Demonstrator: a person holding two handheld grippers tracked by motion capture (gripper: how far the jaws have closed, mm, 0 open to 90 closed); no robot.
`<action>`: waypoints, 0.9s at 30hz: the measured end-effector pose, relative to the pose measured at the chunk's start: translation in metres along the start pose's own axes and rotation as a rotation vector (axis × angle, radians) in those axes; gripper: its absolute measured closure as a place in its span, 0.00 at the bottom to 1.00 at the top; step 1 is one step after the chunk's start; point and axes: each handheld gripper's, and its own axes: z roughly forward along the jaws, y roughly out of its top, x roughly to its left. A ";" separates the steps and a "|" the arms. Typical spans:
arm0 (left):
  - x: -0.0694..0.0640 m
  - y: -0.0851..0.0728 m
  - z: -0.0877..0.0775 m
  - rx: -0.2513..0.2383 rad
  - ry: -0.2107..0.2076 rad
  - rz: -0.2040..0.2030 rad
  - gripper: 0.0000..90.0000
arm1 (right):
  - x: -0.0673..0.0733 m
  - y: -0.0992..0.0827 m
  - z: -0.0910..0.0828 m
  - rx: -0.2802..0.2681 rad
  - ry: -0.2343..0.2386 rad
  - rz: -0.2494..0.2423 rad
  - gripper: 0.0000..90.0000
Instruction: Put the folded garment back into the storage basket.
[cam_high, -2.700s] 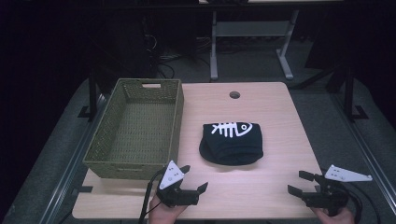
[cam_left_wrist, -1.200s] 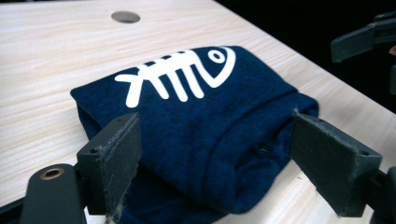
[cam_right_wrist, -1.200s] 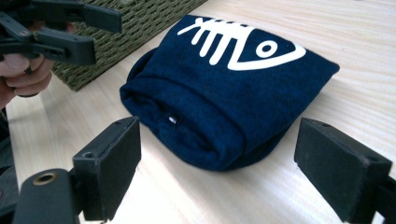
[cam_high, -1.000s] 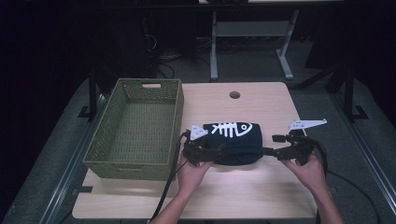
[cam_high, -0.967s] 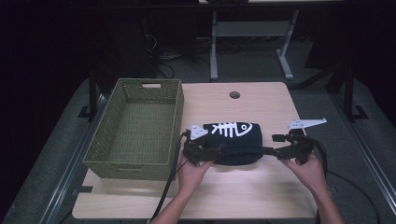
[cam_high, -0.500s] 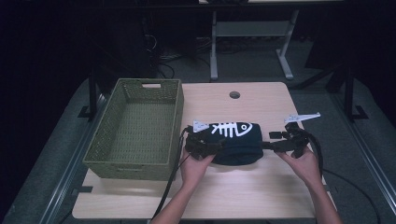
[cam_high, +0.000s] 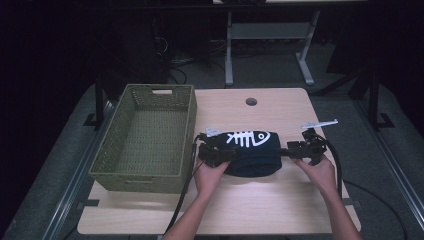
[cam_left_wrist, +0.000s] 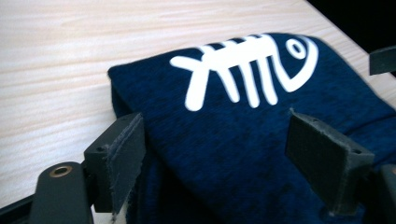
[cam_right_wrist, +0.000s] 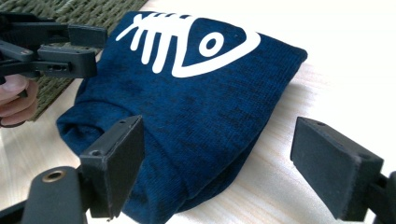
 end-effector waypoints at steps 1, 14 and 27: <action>0.000 0.000 0.001 0.006 0.011 0.003 0.21 | -0.001 0.000 0.001 0.002 -0.001 0.000 0.20; 0.005 -0.003 0.012 0.055 0.020 -0.036 0.20 | -0.008 -0.002 0.014 0.029 -0.013 0.040 0.24; 0.009 -0.002 0.015 0.078 0.022 -0.059 0.20 | -0.008 -0.003 0.022 0.040 0.000 0.064 0.30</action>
